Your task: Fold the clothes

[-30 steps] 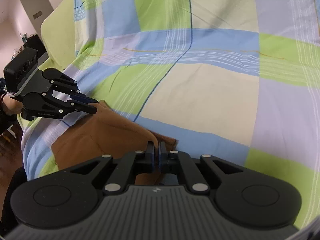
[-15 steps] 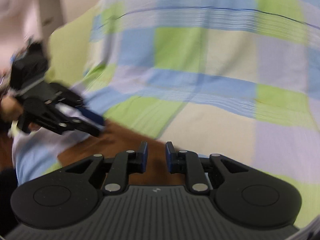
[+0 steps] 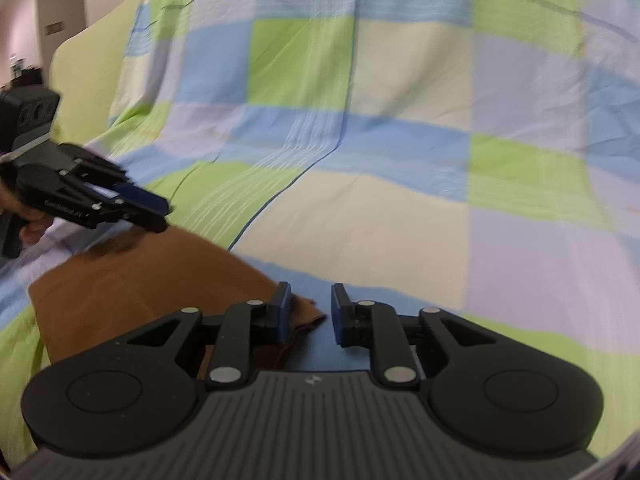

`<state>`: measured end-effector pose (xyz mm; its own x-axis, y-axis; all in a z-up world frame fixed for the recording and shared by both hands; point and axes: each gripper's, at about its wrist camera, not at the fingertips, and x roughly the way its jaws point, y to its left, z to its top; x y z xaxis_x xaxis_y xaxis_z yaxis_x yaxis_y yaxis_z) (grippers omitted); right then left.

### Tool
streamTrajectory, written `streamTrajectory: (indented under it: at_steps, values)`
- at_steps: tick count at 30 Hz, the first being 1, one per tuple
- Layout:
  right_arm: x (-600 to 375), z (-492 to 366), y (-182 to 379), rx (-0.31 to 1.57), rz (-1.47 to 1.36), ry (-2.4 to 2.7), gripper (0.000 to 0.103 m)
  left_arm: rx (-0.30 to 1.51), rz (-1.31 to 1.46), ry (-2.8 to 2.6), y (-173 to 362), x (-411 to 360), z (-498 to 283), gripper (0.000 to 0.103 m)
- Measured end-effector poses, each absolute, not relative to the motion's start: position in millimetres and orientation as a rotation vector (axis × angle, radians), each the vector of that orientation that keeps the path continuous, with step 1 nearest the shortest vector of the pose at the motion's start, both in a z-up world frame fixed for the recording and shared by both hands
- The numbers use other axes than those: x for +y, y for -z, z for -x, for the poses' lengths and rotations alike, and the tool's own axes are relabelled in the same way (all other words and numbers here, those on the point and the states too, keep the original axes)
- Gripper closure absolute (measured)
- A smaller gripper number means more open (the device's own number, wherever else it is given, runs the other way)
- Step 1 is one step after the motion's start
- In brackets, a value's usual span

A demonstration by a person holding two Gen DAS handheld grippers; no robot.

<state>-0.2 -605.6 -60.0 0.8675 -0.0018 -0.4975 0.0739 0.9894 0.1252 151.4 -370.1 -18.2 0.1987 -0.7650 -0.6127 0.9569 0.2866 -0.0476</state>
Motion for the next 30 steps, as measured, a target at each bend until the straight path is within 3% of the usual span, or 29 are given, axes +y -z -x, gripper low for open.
streamTrajectory:
  at_steps: [3,8,12,17,23,30]
  values:
    - [-584.6,21.0,49.9,0.48,-0.17,-0.018,0.086,0.604,-0.433,1.272,20.9,-360.4,-129.2,0.072]
    - [-572.3,28.3,75.2,0.598,-0.201,-0.007,0.087,0.629,-0.502,1.197,38.5,-347.4,-128.2,0.068]
    - [-551.7,55.0,44.4,0.574,-0.102,0.096,0.085,0.587,-0.467,1.123,15.1,-312.5,-132.0,0.07]
    - [-447.3,55.3,29.2,0.564,0.22,-0.05,0.079,0.561,-0.428,1.077,2.0,-275.2,-124.2,0.07]
    - [-335.9,15.6,64.0,0.562,0.79,-0.124,0.076,0.521,-0.361,1.083,-5.1,-237.2,-113.5,0.065]
    - [-310.4,-28.3,91.9,0.631,1.005,-0.089,0.077,0.494,-0.331,1.087,4.8,-213.3,-119.2,0.063]
